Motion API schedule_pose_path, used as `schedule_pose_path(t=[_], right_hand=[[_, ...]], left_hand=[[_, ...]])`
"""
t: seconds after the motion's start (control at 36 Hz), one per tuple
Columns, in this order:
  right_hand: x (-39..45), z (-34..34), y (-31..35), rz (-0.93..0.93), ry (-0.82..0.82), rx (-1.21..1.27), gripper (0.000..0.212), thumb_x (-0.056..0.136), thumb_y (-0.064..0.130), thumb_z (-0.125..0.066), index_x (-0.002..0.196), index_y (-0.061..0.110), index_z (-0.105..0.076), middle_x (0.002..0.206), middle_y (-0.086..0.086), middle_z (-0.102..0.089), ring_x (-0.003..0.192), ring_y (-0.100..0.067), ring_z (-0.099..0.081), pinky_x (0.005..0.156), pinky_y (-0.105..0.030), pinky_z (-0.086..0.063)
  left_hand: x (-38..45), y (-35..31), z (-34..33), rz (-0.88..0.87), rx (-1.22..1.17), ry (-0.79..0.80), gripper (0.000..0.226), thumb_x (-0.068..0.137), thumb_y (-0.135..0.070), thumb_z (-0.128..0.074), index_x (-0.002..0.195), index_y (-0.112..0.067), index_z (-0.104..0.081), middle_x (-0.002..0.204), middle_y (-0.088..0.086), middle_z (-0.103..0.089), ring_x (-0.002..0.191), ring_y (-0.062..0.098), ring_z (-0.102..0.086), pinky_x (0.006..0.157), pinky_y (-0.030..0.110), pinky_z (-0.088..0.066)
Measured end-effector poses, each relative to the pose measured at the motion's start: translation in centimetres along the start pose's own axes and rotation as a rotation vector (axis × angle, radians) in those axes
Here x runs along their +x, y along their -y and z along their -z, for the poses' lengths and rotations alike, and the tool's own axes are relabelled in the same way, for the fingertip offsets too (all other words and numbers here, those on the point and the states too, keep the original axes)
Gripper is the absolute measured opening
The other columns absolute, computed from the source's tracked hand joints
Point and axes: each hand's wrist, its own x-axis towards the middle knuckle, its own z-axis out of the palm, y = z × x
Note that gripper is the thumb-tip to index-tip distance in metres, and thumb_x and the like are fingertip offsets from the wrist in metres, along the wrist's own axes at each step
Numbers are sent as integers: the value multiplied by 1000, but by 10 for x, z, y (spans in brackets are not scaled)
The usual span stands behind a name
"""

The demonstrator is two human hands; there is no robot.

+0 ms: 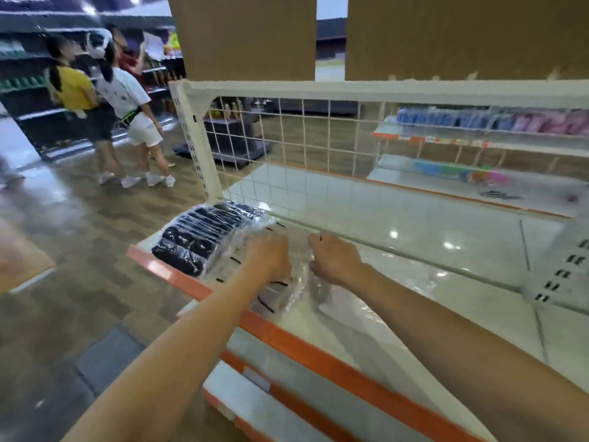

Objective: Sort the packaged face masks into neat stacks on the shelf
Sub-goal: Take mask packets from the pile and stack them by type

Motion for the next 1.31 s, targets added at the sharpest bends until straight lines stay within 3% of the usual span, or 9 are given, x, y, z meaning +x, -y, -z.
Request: schedule_pose_path(t=[0.11, 0.31, 0.56, 0.75, 0.86, 1.06, 1.14, 1.31], right_hand=[[-48, 7, -56, -83, -31, 16, 48, 91, 20, -49, 136, 12, -33, 133, -12, -46, 117, -31, -50, 84, -37, -44], [-143, 19, -153, -274, -68, 22, 45, 92, 21, -49, 134, 11, -36, 128, -12, -47, 113, -31, -51, 81, -36, -44], [-281, 5, -262, -547, -31, 59, 38, 92, 21, -48, 129, 12, -42, 125, -8, -45, 113, -26, -49, 82, -34, -43], [-374, 5, -338, -735, 19, -56, 44, 92, 25, -50, 132, 11, -39, 134, -11, -36, 123, -29, -38, 94, -38, -41], [-409, 4, -370, -863, 5, -66, 49, 90, 26, -52, 134, 12, -36, 139, -14, -31, 128, -32, -31, 101, -44, -36], [-442, -7, -410, -1040, -3, 79, 54, 89, 33, -56, 135, 14, -36, 136, -11, -42, 126, -30, -39, 104, -42, -34], [-448, -13, -416, -976, -21, -29, 48, 90, 42, -52, 131, 20, -43, 130, -7, -51, 123, -26, -43, 101, -38, -37], [-439, -16, -407, -845, -99, -119, 30, 97, 28, -39, 121, 21, -56, 118, -4, -59, 114, -23, -52, 86, -35, -46]], left_hand=[[-2, -68, 16, -101, -55, 66, 49, 91, -31, -50, 132, -7, -41, 135, 16, -45, 127, 32, -41, 104, 41, -35], [-26, -184, 43, -248, -169, 45, 54, 92, -34, -49, 138, -10, -36, 139, 16, -40, 129, 31, -38, 101, 39, -36], [-76, -316, 55, -471, -386, 63, 42, 91, -34, -53, 126, -11, -45, 122, 10, -47, 109, 26, -51, 87, 33, -42], [-101, -406, 59, -569, -417, 102, 42, 92, -34, -52, 126, -12, -45, 123, 9, -46, 113, 25, -48, 86, 30, -39], [-112, -439, 62, -598, -414, 113, 41, 92, -34, -52, 126, -12, -45, 127, 9, -46, 114, 24, -49, 88, 31, -40], [-114, -463, 63, -617, -432, 129, 39, 92, -34, -52, 124, -12, -47, 126, 8, -47, 111, 24, -50, 87, 31, -41], [-114, -469, 59, -582, -522, 168, 36, 90, -33, -54, 120, -12, -50, 118, 8, -52, 105, 22, -53, 80, 28, -39], [-117, -479, 47, -463, -809, 350, 21, 89, -30, -59, 103, -13, -58, 98, 1, -59, 85, 14, -55, 72, 23, -44]])
